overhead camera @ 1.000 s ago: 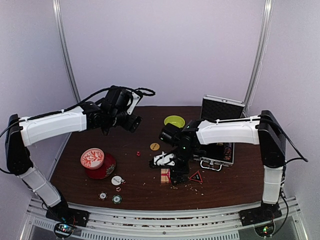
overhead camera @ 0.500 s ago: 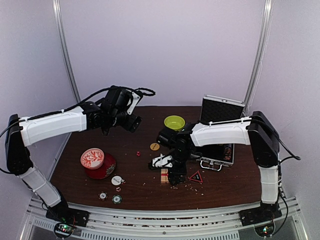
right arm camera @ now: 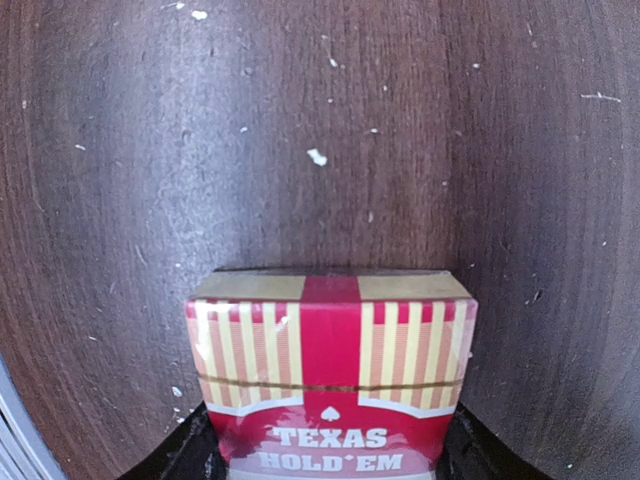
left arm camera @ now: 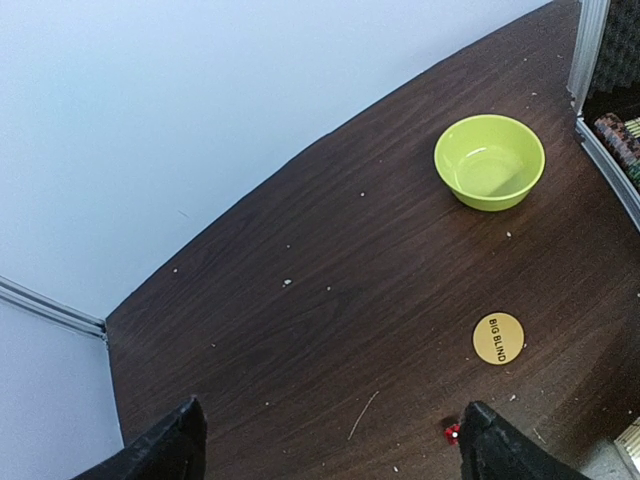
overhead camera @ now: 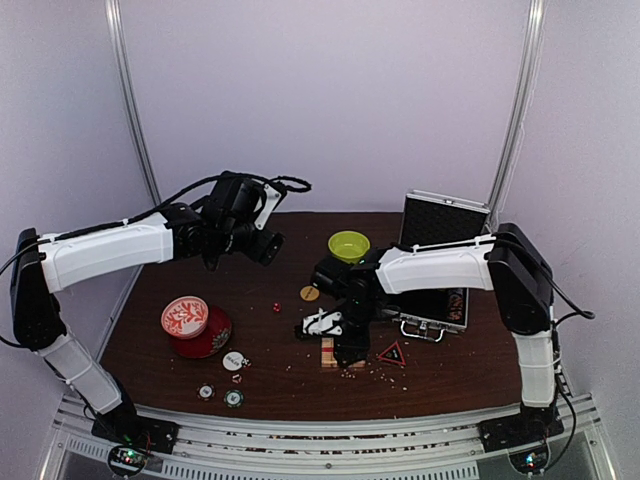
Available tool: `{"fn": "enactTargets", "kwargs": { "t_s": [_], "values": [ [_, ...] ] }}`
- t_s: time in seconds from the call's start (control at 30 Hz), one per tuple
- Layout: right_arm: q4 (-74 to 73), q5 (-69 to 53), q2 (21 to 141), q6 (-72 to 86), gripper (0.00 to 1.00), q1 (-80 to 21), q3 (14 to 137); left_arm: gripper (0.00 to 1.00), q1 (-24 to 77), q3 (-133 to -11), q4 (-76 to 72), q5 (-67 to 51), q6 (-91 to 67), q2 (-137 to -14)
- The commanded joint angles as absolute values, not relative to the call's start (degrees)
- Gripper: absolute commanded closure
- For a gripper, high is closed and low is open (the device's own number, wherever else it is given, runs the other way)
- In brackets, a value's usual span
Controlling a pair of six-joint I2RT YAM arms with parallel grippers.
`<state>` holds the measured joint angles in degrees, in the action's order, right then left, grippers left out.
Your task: Pack up texas hold em set
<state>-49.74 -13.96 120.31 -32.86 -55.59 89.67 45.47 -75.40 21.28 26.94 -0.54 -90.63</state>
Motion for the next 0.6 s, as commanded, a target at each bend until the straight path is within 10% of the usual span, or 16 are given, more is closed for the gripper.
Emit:
{"fn": "enactTargets", "kwargs": {
  "t_s": [0.0, 0.57],
  "values": [
    [-50.23, -13.12, 120.32, -32.48, 0.35, -55.9, 91.07, 0.11, 45.63, -75.3, 20.08, 26.02, 0.22, -91.09],
    [-53.42, -13.27, 104.78, -30.75, 0.4, -45.8, 83.3, 0.11, 45.63, -75.65, 20.4, 25.17, 0.0, -91.61]
  ]
}}
